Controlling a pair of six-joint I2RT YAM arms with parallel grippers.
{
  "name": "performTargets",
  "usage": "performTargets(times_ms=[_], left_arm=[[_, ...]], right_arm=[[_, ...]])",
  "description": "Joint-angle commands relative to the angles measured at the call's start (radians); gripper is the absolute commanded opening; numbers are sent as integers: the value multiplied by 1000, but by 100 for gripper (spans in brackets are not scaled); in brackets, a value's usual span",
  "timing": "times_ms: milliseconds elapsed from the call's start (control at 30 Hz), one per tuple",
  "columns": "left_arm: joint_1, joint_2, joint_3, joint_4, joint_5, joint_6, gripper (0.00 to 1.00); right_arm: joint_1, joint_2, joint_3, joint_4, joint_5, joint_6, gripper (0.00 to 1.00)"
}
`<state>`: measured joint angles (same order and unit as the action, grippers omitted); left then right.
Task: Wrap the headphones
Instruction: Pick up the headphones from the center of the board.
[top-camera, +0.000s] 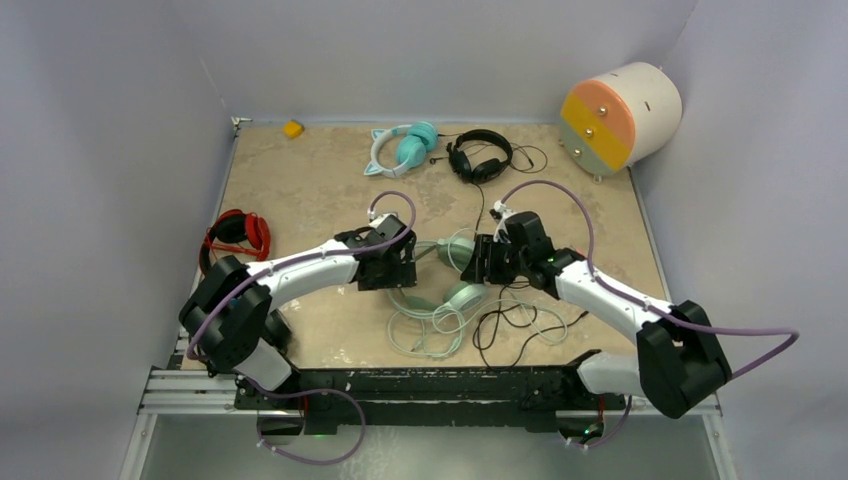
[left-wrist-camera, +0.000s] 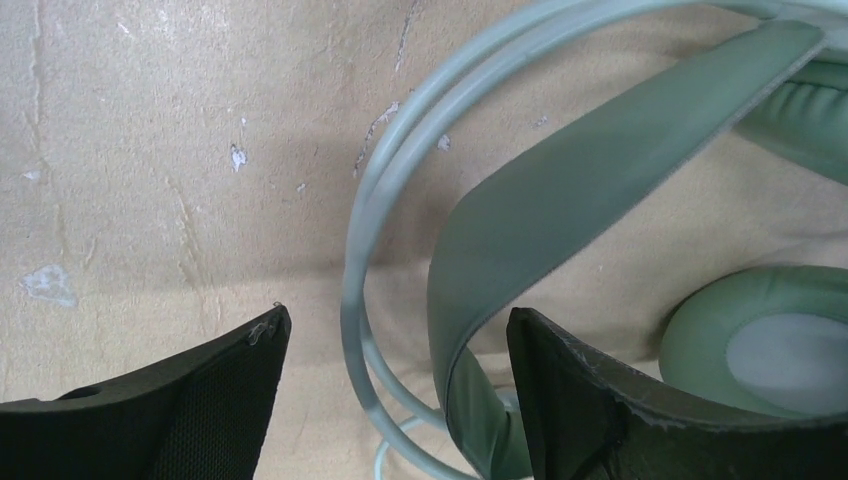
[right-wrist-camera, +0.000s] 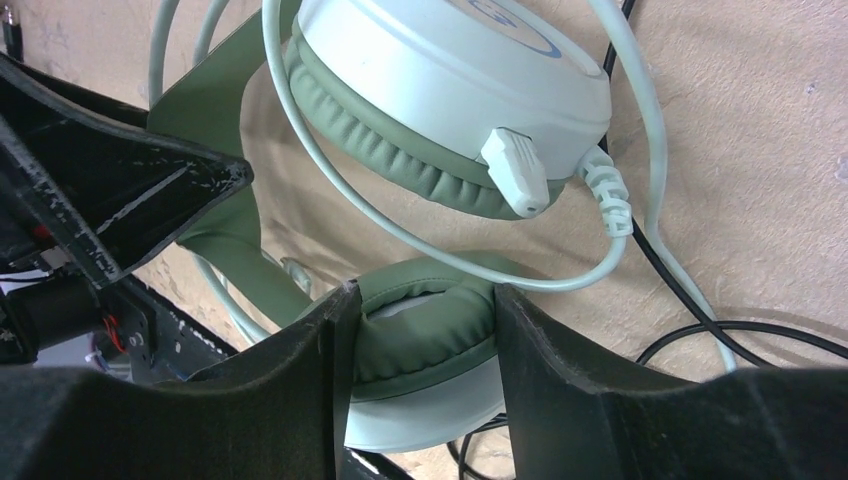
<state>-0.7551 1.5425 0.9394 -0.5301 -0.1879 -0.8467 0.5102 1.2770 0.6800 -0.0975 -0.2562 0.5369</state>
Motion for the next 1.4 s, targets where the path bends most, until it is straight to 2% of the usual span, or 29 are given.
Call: performTargets(times_ms=[0, 167, 400, 467, 533, 833, 1100, 1300, 1367], left_arm=[[-12, 38, 56, -23, -29, -25, 77], [-20, 58, 70, -46, -58, -33, 69], [-23, 81, 95, -81, -121, -25, 43], [-23, 88, 101, -89, -140, -13, 25], [-23, 93, 108, -95, -143, 5, 0], [-26, -12, 81, -83, -140, 20, 0], [-16, -222, 68, -104, -201, 107, 0], [163, -433, 99, -142, -74, 198, 0], [194, -487, 143, -176, -77, 233, 0]], right_arm=[[-5, -28, -26, 2, -28, -8, 52], [-12, -40, -35, 3, -21, -12, 51], [-18, -54, -40, -1, -17, -16, 51], [-18, -65, -38, -5, -18, -18, 52], [-18, -86, -33, -13, -13, -23, 55], [-18, -286, 40, -142, 79, -99, 70], [-18, -453, 64, -186, 193, -126, 72], [-18, -539, 24, -119, 199, -151, 71], [-18, -540, 23, -94, 177, -160, 70]])
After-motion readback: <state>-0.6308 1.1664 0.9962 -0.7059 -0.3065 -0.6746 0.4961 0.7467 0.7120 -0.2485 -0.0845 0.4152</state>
